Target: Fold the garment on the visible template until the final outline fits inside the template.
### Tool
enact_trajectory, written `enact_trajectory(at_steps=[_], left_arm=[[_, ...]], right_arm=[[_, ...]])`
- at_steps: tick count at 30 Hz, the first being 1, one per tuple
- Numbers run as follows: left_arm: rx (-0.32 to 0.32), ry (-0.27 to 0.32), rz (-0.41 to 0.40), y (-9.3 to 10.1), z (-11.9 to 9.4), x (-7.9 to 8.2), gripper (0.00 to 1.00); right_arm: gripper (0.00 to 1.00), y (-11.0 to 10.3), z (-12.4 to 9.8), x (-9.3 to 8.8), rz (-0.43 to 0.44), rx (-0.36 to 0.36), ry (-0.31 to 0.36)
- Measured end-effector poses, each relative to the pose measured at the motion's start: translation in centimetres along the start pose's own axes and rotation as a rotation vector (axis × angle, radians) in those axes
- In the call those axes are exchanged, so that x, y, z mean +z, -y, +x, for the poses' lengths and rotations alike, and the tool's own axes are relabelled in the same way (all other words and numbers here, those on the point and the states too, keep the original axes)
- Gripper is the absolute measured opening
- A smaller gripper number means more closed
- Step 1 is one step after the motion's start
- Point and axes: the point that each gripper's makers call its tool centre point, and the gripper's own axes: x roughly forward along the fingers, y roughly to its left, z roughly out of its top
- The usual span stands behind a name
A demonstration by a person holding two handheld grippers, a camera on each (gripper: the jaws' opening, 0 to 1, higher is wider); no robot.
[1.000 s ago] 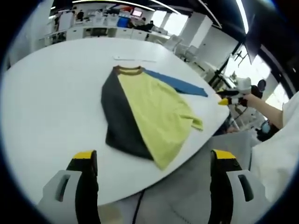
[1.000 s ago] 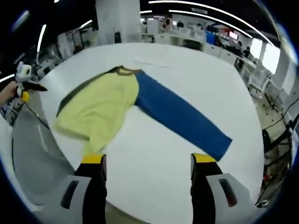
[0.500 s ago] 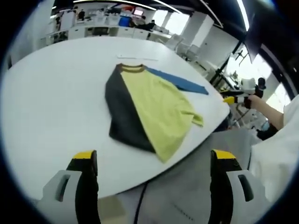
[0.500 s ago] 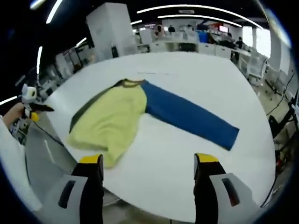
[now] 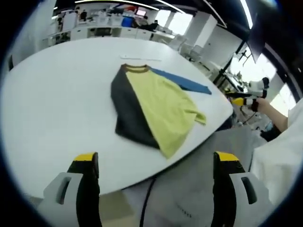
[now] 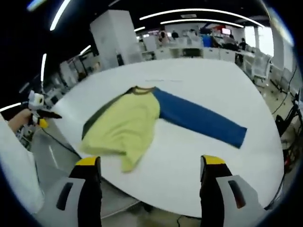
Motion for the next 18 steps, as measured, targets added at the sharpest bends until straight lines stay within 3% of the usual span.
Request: enact_trajectory(at_steps=[13, 18], left_arm=[[0.01, 0.003, 0.016, -0.2, -1.8, -0.7, 0.97], [0.014, 0.019, 0.006, -0.3, -3.0, -1.2, 0.97]], right_arm=[[0.99, -3.2, -0.7, -1.0, 0.012, 0.039, -0.008], [1.0, -4.9, -0.8, -1.2, 0.008, 0.071, -0.009]])
